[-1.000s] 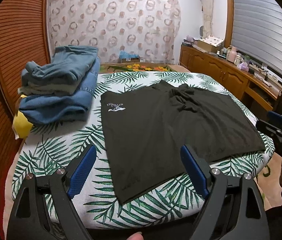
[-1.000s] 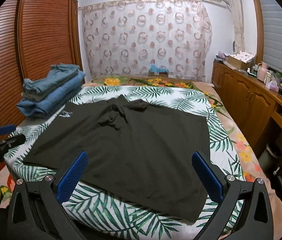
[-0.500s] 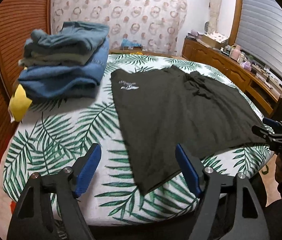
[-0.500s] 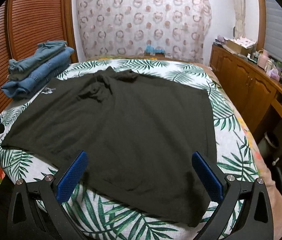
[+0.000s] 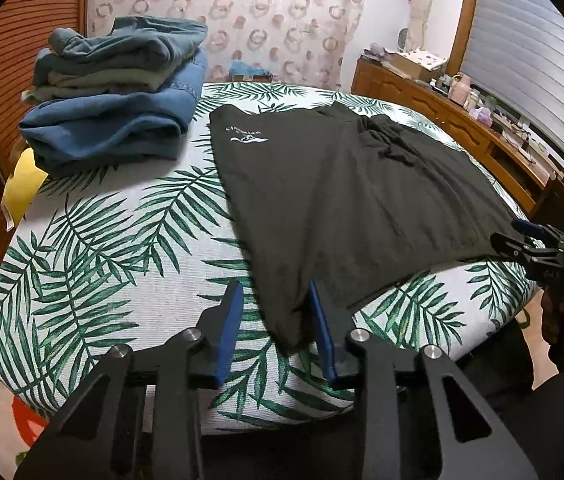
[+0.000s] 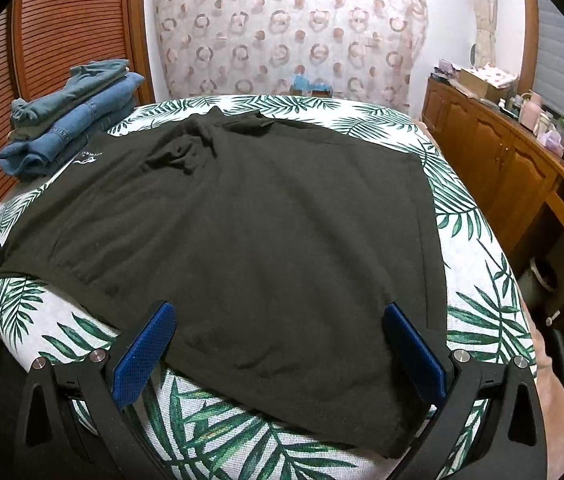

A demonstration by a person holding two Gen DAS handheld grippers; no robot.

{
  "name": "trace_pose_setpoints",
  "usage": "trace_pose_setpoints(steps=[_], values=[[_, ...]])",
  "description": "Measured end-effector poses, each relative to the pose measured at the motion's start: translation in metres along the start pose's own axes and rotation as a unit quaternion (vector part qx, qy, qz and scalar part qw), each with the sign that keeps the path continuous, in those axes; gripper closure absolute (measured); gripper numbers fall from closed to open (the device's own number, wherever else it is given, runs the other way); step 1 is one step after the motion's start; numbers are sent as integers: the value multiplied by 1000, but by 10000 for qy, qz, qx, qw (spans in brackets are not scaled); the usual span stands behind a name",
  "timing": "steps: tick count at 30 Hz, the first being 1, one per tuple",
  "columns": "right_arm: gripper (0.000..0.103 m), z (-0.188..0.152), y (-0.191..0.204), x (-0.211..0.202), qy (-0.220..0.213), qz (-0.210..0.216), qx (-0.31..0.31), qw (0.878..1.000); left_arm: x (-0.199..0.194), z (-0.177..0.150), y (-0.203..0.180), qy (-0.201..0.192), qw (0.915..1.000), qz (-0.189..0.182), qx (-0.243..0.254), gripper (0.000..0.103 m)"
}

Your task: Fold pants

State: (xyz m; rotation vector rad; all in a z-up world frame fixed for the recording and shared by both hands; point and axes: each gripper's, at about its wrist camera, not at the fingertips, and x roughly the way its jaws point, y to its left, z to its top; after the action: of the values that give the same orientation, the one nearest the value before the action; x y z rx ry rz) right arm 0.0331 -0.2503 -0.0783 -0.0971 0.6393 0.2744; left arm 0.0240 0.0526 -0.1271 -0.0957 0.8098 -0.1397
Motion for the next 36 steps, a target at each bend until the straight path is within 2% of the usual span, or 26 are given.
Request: trace_pose_setpoints(steps=[6,9,12,13,28,36], values=[[0,-5,-5,-1,-79,48,-36,10000,3,2,-5,32,9999,1,116,68],[0,-7,-9,2,-87,58,-45,9999,5,3,-7,47,9998,-86,168,75],[0,4,-20,17,-88,86,-59,9999,4,5,-8,-16,9997,-144,198,95],[0,8,-22,21,-93,90,-63,9999,2,6,-8,-83,9997,-121,188,96],[0,14,-25,24,-74,146,-114,9998,-15,52,-49,-495,9937,-783,624,98],[6,17,-25,24,-22,213,-186,9996,-9,89,-65,-634,9916,-863,718,99]])
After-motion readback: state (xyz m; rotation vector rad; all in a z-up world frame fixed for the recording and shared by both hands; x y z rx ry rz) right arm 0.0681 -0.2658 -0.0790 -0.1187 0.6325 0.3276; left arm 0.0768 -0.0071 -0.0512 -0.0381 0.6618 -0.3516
